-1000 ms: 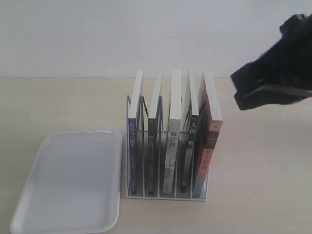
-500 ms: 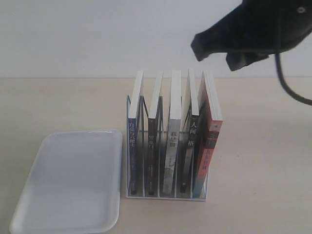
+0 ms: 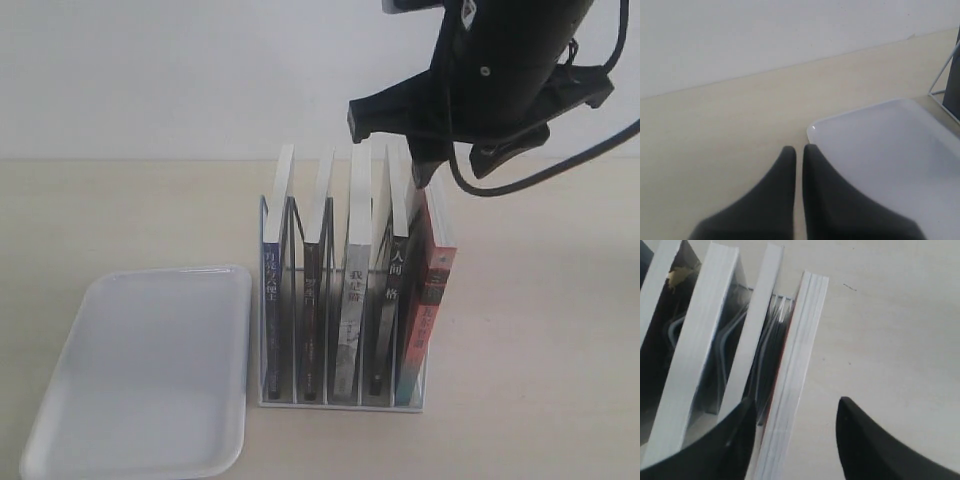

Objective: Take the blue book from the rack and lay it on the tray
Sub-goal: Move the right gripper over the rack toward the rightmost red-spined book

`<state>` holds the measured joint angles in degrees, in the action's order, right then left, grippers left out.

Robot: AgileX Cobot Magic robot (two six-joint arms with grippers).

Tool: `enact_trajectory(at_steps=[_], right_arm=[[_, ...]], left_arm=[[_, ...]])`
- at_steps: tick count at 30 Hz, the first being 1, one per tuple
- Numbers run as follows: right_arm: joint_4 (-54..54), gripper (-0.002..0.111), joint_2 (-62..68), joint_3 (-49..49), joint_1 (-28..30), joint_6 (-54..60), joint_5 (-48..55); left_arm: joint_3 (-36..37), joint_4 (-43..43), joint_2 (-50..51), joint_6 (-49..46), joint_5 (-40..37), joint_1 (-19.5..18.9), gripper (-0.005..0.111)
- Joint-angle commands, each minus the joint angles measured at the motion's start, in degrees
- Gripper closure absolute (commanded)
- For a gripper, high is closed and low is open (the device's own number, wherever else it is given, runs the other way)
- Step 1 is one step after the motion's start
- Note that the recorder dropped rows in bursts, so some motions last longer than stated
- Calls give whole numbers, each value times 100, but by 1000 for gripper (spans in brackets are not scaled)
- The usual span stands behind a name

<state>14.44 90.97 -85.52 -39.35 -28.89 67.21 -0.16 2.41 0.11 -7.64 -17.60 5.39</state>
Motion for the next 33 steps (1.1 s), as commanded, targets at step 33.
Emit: enact_trajectory(at_steps=[33], right_arm=[[283,56,388,-286,109,-55,31]], left_arm=[[16,-47,-11,58,79,51,102]])
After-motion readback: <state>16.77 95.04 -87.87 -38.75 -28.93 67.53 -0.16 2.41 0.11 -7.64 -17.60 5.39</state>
